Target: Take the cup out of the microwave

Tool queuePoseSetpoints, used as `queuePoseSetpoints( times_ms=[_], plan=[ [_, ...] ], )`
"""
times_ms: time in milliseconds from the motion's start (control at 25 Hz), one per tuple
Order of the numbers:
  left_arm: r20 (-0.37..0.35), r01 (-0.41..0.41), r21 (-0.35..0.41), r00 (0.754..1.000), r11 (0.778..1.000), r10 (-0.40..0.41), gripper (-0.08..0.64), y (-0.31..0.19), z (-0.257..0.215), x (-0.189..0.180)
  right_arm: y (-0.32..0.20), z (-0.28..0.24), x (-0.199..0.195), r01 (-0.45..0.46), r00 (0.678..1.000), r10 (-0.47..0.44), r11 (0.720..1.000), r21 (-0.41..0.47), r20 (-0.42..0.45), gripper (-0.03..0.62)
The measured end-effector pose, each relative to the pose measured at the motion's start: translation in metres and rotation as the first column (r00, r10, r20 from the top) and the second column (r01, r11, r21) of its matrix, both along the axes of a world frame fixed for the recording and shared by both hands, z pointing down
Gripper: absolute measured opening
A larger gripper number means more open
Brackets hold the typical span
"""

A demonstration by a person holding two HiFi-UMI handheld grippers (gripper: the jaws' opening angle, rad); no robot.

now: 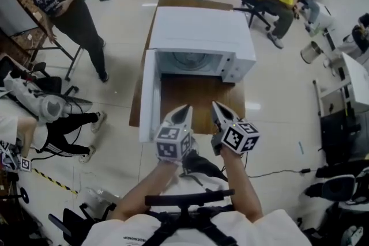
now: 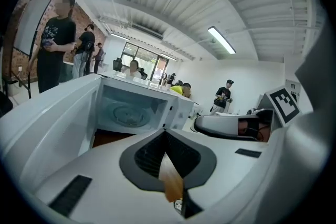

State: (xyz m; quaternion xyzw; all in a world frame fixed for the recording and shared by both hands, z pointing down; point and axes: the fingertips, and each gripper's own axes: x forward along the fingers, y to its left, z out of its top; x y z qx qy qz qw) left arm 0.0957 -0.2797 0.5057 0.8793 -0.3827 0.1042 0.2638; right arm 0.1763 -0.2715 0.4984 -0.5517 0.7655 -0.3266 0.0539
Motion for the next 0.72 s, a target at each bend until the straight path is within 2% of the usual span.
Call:
queuePoseSetpoints(
  times_ms=[400, 520, 640, 720],
  plan=[
    [0.039, 0.107, -0.022, 0.994, 0.994, -0.106, -0.011, -0.053, 0.023, 0.015, -0.075, 0.039, 0.014, 0.083, 0.995, -0.084, 0.996, -0.02, -0.048, 0.04],
    [0.057, 0.128, -0.015, 0.99, 0.992, -0.127, -0.011, -0.066, 0.029, 0.022, -0.1, 0.052, 0.018, 0.093, 0.993, -0.095, 0.995, -0.026, -0.069, 0.109],
    [0.066, 0.15, -0.016, 0.987, 0.989, -0.149, -0.011, -0.079, 0.034, 0.027, -0.124, 0.062, 0.023, 0.089, 0.993, -0.091, 0.995, -0.034, -0.076, 0.222],
    [0.071, 0.172, -0.016, 0.983, 0.985, -0.17, -0.011, -0.084, 0.037, 0.027, -0.137, 0.068, 0.022, 0.092, 0.992, -0.094, 0.995, -0.033, -0.078, 0.253]
  ],
)
